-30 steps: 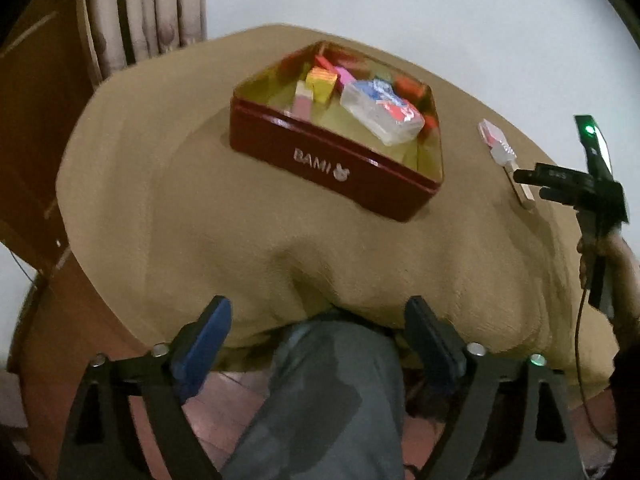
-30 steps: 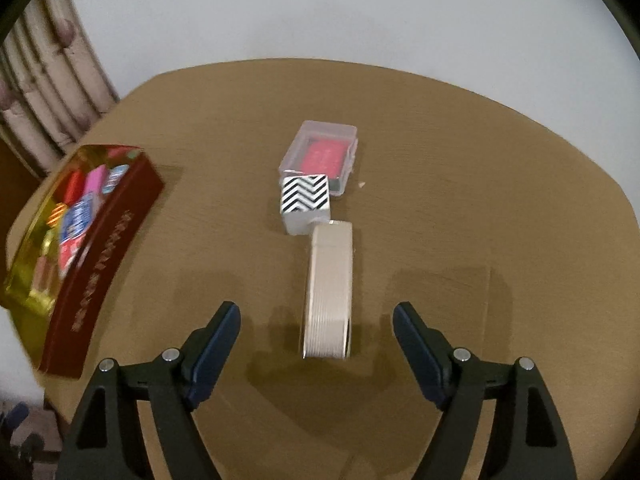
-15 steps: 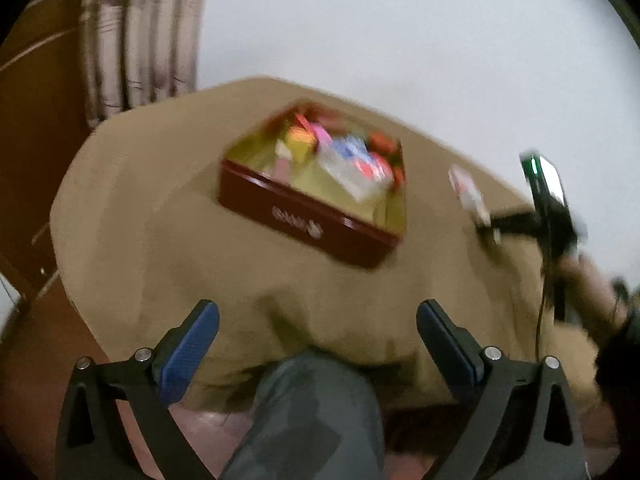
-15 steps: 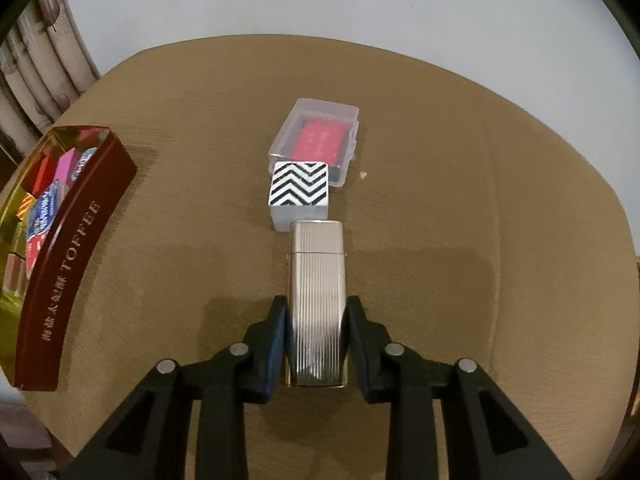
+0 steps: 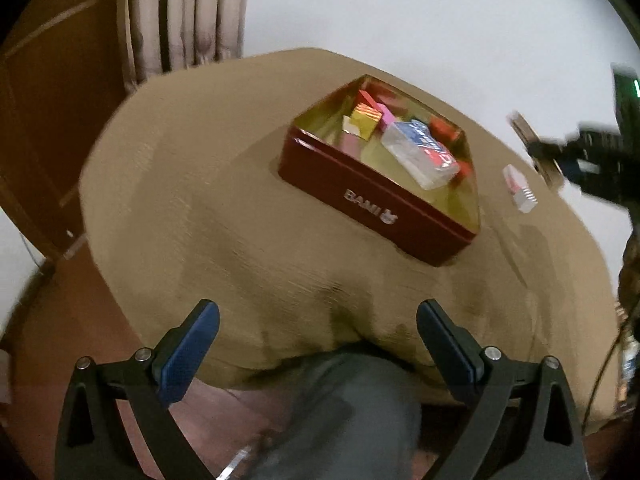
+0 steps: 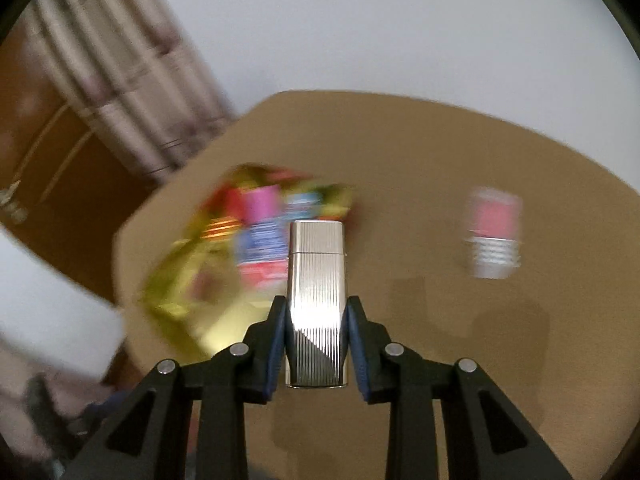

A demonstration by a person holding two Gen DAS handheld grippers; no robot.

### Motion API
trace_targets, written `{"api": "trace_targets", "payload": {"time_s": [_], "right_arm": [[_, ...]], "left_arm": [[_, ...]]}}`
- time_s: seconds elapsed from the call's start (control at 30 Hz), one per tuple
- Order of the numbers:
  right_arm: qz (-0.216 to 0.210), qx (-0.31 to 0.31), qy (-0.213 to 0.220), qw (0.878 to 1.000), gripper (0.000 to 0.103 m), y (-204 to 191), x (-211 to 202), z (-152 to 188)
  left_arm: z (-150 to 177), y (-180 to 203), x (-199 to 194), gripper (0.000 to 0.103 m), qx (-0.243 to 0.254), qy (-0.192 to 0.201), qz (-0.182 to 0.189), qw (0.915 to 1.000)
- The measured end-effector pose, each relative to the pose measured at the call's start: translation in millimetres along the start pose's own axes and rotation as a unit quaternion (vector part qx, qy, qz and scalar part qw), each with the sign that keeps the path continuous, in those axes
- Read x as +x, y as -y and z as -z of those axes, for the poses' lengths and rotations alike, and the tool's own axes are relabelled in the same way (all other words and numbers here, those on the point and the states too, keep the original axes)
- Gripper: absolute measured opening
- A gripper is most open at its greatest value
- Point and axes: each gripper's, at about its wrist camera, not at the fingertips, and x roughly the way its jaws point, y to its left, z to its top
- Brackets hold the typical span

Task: Organize rigid objects
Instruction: 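Grasp the silver lipstick case with the right gripper and place it in the tin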

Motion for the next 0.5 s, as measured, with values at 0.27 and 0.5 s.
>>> {"api": "trace_targets", "payload": {"time_s": [0.27,0.5], "right_arm": [[-0.065,-0.041,-0.068,0.995,0.029,-76.4,78.9,-7.0],[-0.025,-0.067,-0.097,0.993,0.029,-84.2,122.5,2.1]], "left_arm": [[-5.3,-2.2,-11.4,0.098,0.024,0.027,-0.024,0.9991],[-7.2,-2.8,-5.8,0.098,0.042,0.019,-0.02,0.9987]]}}
